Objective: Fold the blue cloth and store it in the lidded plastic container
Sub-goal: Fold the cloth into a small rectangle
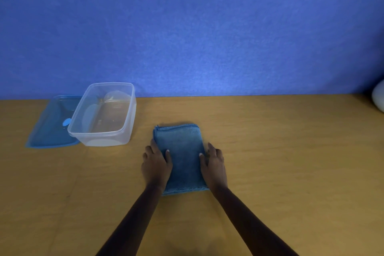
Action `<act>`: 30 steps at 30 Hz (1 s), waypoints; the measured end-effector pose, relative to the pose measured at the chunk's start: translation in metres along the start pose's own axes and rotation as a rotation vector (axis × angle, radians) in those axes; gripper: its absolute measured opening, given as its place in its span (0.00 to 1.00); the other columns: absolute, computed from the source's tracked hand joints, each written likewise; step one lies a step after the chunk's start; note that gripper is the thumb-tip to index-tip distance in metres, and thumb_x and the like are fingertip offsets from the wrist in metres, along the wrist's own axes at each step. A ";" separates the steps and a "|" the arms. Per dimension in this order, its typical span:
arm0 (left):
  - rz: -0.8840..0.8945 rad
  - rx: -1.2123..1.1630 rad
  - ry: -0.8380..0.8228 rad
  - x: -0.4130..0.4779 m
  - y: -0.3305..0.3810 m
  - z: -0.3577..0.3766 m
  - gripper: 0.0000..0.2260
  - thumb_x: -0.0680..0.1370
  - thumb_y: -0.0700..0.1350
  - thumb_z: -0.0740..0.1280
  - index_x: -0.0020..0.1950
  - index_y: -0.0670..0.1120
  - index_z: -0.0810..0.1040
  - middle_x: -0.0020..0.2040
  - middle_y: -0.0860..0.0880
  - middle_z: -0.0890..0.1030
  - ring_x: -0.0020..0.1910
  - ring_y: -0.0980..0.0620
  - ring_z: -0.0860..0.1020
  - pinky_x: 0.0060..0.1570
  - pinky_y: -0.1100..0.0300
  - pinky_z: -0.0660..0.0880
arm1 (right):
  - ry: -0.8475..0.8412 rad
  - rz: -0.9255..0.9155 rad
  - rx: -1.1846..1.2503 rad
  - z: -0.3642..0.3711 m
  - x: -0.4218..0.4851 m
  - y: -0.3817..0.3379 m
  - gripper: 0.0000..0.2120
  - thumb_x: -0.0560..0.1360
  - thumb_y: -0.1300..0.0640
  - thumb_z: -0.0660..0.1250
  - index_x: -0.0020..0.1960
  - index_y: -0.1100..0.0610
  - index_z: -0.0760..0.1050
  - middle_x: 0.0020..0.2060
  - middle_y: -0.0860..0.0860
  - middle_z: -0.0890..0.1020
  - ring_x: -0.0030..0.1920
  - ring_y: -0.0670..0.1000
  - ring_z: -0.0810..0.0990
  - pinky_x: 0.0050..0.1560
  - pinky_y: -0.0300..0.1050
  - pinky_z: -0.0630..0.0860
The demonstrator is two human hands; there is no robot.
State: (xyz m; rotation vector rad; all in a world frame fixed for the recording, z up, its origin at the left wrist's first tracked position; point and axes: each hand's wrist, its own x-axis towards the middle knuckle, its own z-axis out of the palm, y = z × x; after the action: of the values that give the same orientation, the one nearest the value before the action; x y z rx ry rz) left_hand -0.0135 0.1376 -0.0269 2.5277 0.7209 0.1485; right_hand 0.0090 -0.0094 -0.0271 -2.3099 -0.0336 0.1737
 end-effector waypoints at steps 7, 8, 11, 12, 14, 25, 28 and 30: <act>-0.147 -0.084 -0.024 -0.001 0.002 0.002 0.18 0.80 0.51 0.56 0.59 0.37 0.67 0.51 0.37 0.80 0.48 0.37 0.79 0.41 0.52 0.71 | -0.050 0.126 0.095 -0.001 -0.002 -0.002 0.20 0.78 0.52 0.59 0.67 0.60 0.67 0.61 0.58 0.73 0.60 0.56 0.73 0.58 0.46 0.72; -0.144 -0.112 -0.015 -0.003 0.003 0.003 0.18 0.80 0.51 0.56 0.58 0.37 0.67 0.50 0.37 0.81 0.47 0.37 0.79 0.40 0.53 0.70 | -0.046 0.128 0.110 -0.003 -0.001 0.000 0.20 0.78 0.53 0.60 0.67 0.60 0.68 0.60 0.58 0.74 0.59 0.56 0.73 0.56 0.45 0.72; -0.121 -0.188 0.015 -0.007 0.010 0.005 0.16 0.80 0.51 0.56 0.56 0.37 0.67 0.48 0.37 0.81 0.46 0.37 0.79 0.38 0.53 0.70 | -0.029 0.117 0.122 -0.012 0.001 0.003 0.19 0.78 0.55 0.60 0.66 0.61 0.68 0.59 0.58 0.74 0.56 0.54 0.73 0.52 0.41 0.69; -0.106 -0.206 0.020 -0.007 0.014 0.005 0.16 0.80 0.51 0.56 0.55 0.37 0.67 0.47 0.37 0.81 0.46 0.37 0.80 0.38 0.53 0.70 | -0.021 0.110 0.123 -0.015 0.001 0.004 0.19 0.78 0.55 0.60 0.66 0.61 0.69 0.59 0.59 0.74 0.54 0.54 0.73 0.51 0.39 0.68; -0.068 -0.229 0.028 -0.008 0.026 0.006 0.16 0.80 0.51 0.56 0.55 0.38 0.67 0.47 0.37 0.81 0.45 0.37 0.80 0.38 0.53 0.71 | 0.004 0.096 0.130 -0.025 0.004 0.006 0.18 0.78 0.56 0.60 0.66 0.62 0.69 0.58 0.59 0.74 0.54 0.54 0.74 0.50 0.39 0.67; 0.069 -0.349 -0.066 -0.011 0.111 0.029 0.17 0.80 0.51 0.56 0.59 0.38 0.67 0.51 0.36 0.81 0.51 0.36 0.79 0.46 0.48 0.74 | 0.176 0.099 0.099 -0.097 0.022 0.045 0.17 0.78 0.58 0.59 0.65 0.63 0.70 0.59 0.62 0.74 0.57 0.58 0.74 0.50 0.40 0.66; 0.110 -0.424 -0.158 -0.014 0.131 0.042 0.16 0.79 0.49 0.58 0.59 0.38 0.68 0.52 0.37 0.80 0.51 0.37 0.78 0.46 0.48 0.74 | 0.227 0.132 0.079 -0.119 0.025 0.060 0.18 0.78 0.58 0.59 0.66 0.63 0.69 0.60 0.62 0.74 0.58 0.59 0.74 0.50 0.41 0.66; 0.110 -0.457 -0.224 -0.016 0.144 0.049 0.16 0.79 0.48 0.60 0.61 0.38 0.68 0.54 0.37 0.80 0.52 0.38 0.78 0.47 0.50 0.73 | 0.254 0.152 0.064 -0.130 0.028 0.069 0.17 0.78 0.58 0.59 0.66 0.64 0.69 0.60 0.62 0.74 0.58 0.60 0.74 0.52 0.42 0.68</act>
State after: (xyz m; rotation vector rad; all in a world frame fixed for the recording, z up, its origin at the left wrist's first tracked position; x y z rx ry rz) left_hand 0.0506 0.0026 0.0028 2.1027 0.4034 0.0573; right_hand 0.0520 -0.1493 0.0065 -2.2534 0.2733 -0.0420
